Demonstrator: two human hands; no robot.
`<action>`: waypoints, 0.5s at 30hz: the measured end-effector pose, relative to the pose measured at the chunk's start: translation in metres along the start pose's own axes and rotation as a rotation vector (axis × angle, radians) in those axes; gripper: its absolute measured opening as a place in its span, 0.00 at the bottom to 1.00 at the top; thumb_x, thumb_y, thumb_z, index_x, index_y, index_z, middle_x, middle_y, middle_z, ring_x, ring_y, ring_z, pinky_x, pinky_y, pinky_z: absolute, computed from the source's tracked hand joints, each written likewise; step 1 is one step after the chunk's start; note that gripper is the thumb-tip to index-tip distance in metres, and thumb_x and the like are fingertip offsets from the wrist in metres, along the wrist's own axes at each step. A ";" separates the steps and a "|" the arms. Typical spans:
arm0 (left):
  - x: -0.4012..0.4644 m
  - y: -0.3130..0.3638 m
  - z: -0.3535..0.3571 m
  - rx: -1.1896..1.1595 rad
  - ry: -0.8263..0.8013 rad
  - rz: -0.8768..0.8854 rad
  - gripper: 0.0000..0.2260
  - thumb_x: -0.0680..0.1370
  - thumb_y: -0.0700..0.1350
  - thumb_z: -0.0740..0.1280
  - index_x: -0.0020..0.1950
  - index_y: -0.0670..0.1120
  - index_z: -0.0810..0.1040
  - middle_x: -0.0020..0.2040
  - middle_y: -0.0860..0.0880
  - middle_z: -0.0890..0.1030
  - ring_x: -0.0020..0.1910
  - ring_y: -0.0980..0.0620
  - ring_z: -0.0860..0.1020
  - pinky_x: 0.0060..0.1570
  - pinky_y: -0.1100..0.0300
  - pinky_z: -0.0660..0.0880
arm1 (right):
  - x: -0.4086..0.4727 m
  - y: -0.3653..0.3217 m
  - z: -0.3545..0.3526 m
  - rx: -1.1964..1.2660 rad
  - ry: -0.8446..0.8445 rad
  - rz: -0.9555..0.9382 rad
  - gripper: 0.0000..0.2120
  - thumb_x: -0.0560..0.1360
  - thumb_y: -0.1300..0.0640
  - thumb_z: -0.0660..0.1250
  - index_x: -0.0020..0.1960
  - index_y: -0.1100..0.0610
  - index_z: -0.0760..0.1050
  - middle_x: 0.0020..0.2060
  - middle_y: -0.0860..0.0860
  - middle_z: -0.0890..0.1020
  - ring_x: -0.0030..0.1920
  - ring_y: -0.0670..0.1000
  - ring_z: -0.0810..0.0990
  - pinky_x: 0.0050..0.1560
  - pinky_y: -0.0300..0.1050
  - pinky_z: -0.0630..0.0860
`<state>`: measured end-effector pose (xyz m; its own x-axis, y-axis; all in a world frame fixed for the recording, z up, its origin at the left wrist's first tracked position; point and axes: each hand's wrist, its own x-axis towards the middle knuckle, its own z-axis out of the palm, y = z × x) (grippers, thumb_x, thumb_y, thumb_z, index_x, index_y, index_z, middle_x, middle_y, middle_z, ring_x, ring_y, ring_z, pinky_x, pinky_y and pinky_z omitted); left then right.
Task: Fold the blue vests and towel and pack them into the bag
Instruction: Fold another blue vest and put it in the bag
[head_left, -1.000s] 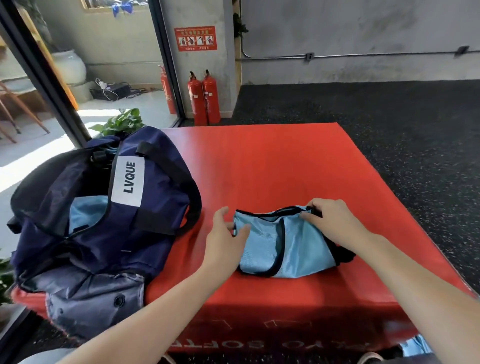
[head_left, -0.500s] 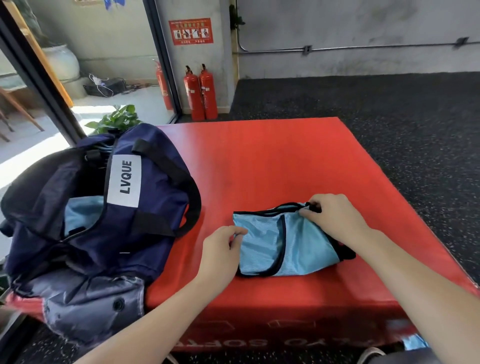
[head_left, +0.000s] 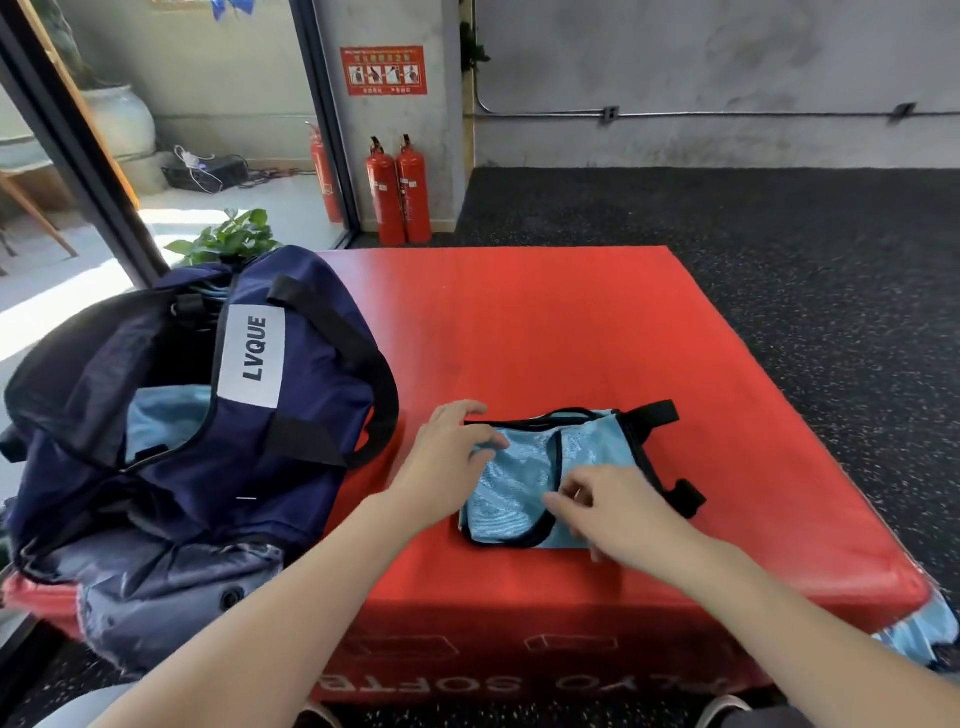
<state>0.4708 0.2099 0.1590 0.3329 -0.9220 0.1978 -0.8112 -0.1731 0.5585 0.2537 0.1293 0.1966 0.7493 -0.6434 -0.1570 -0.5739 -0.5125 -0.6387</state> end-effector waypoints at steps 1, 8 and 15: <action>0.004 -0.002 0.000 0.009 -0.049 0.006 0.12 0.80 0.42 0.66 0.55 0.57 0.84 0.70 0.52 0.71 0.71 0.51 0.67 0.70 0.50 0.66 | 0.001 0.002 0.004 -0.015 -0.029 0.023 0.15 0.79 0.45 0.67 0.42 0.55 0.76 0.30 0.54 0.83 0.23 0.47 0.80 0.33 0.42 0.77; 0.009 -0.001 -0.006 0.071 -0.092 0.041 0.09 0.78 0.45 0.68 0.52 0.56 0.86 0.46 0.62 0.78 0.45 0.64 0.75 0.55 0.58 0.73 | 0.020 0.036 -0.013 -0.358 0.158 0.116 0.26 0.76 0.29 0.57 0.38 0.52 0.72 0.32 0.46 0.78 0.38 0.49 0.78 0.38 0.47 0.71; -0.012 0.022 0.008 0.013 -0.123 0.132 0.06 0.77 0.55 0.71 0.52 0.57 0.85 0.44 0.58 0.75 0.46 0.58 0.75 0.54 0.57 0.74 | 0.038 0.074 -0.044 -0.339 0.279 -0.065 0.23 0.77 0.34 0.59 0.57 0.49 0.80 0.52 0.45 0.82 0.56 0.52 0.78 0.58 0.53 0.75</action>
<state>0.4453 0.2143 0.1626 0.1627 -0.9722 0.1686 -0.8503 -0.0515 0.5238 0.2250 0.0415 0.1765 0.6962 -0.7087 0.1141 -0.6396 -0.6846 -0.3497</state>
